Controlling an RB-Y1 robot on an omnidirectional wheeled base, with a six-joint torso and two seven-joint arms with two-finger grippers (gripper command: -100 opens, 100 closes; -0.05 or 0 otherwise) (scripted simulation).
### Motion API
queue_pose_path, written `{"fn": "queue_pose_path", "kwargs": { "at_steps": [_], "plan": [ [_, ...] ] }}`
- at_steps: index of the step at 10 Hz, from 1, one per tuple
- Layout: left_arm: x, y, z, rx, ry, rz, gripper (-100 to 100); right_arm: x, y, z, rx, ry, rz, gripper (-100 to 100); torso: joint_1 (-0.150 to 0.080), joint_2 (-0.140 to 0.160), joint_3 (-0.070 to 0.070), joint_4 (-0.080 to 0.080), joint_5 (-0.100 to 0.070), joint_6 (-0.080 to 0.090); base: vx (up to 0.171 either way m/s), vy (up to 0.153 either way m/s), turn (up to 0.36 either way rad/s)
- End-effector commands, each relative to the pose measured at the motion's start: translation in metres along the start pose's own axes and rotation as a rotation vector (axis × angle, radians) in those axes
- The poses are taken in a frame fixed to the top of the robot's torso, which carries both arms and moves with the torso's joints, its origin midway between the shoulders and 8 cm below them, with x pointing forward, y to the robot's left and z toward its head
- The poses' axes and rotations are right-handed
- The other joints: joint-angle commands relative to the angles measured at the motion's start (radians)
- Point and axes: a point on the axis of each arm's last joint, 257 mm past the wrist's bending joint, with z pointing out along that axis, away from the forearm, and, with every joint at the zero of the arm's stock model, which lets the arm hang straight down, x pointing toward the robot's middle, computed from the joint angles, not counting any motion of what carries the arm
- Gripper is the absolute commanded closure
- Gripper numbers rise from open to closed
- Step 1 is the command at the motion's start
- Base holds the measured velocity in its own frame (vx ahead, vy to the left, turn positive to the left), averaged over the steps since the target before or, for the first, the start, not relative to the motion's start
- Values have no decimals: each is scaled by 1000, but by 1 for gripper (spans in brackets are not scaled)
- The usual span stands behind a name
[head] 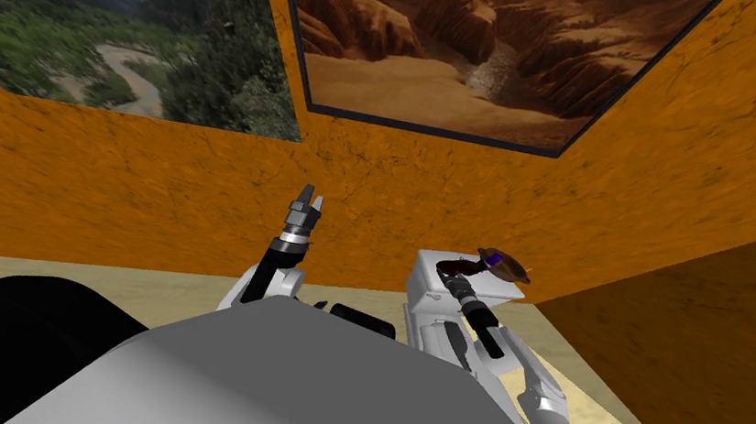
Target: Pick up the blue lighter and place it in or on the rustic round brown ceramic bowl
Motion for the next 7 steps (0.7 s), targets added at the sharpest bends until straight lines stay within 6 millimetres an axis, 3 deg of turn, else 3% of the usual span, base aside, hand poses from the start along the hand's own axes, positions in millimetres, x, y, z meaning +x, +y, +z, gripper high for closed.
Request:
{"fn": "queue_pose_path", "kwargs": {
  "at_steps": [1, 4, 7],
  "plan": [
    [0, 0, 0, 0, 0, 0, 0, 1, -4, 1, 29, 4, 6, -100, 0, 0, 0, 0, 0, 0, -99, -89, 151],
    [0, 0, 0, 0, 0, 0, 0, -2, -10, 9, 109, -4, 30, -100, -2, -3, -1, -1, 0, 0, -96, -117, 286],
    [0, 0, 0, 0, 0, 0, 0, -3, -16, 12, 171, -7, 48, -100, 1, -6, -3, -1, 0, 0, -79, -69, 202]
  ]
}}
